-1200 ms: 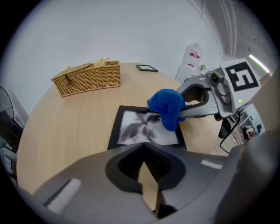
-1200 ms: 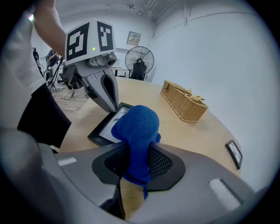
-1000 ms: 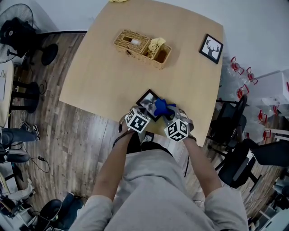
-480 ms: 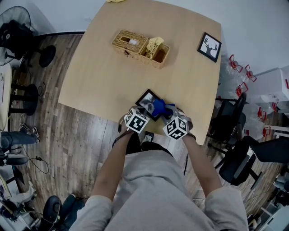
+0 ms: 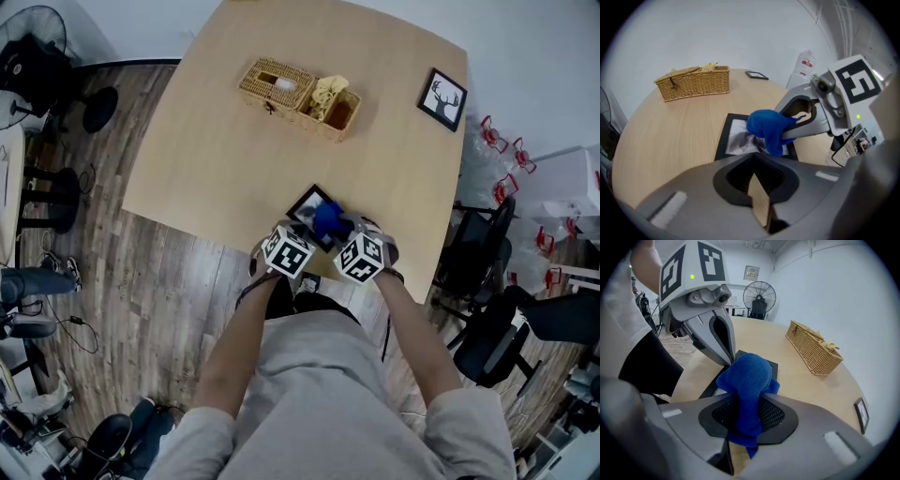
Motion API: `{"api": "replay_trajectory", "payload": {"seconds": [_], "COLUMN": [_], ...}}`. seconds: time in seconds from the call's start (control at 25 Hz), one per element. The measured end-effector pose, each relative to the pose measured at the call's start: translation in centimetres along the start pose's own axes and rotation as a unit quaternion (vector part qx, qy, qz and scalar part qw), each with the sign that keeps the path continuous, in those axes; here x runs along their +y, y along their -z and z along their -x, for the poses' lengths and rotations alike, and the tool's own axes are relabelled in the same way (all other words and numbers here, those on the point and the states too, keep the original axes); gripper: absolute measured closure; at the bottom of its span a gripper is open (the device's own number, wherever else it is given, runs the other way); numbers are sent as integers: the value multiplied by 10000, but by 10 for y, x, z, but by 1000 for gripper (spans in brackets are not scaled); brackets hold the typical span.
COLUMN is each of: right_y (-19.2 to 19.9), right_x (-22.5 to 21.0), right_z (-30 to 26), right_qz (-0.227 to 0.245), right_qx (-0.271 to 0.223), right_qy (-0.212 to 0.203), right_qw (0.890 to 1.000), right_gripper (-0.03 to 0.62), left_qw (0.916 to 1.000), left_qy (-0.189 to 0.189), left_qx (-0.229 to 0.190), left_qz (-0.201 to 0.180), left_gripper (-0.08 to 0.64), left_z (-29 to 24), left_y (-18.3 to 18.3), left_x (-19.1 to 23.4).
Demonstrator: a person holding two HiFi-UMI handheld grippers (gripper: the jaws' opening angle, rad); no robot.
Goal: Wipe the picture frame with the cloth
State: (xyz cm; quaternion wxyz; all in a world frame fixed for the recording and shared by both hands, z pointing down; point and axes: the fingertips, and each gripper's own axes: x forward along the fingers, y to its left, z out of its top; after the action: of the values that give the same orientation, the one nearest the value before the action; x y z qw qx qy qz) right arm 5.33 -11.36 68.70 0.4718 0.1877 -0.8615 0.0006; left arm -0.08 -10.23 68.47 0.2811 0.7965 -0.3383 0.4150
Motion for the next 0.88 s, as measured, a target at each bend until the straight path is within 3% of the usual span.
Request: {"api": "replay_trajectory", "payload": {"seconds": [0.88], "right_y": [-37], "right_x": [-16], "right_z": [-28], "right_qz": [125], "right_qx": [-60], "right_qy": [-108], "right_qw": [9998], "right_gripper": [497], "left_qw": [9998], "left_qy": [134], "left_qx": [-77], "left_qz": [119], "left_gripper": [508], "left_z": [-1], "left_y": [-1], "left_x": [0]}}
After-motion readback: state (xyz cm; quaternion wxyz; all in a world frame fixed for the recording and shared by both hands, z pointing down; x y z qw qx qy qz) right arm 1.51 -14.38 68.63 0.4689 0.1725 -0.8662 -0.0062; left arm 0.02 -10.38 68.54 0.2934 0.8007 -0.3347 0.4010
